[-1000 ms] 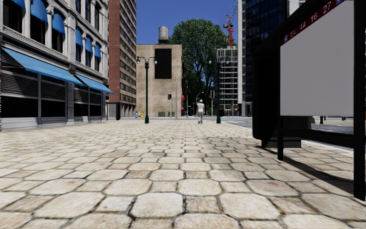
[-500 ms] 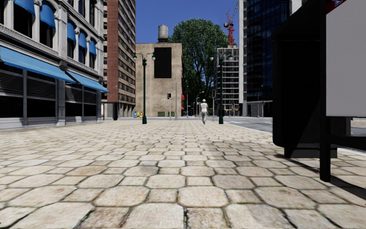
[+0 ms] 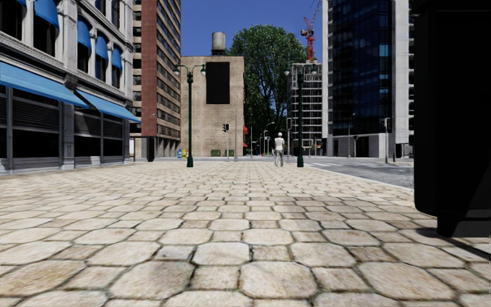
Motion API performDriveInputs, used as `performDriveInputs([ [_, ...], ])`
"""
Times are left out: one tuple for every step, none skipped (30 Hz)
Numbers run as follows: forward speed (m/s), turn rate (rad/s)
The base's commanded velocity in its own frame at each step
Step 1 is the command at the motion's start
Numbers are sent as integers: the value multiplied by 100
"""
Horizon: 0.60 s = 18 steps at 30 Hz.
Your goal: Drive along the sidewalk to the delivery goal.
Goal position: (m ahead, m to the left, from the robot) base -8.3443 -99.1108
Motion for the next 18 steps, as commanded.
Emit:
performDriveInputs([
  [200, 0],
  [200, 0],
  [200, 0],
  [200, 0],
  [200, 0],
  [200, 0],
  [200, 0],
  [200, 0],
  [200, 0],
  [200, 0],
  [200, 0],
  [200, 0],
  [200, 0],
  [200, 0],
  [200, 0],
  [200, 0],
  [200, 0],
  [200, 0],
])
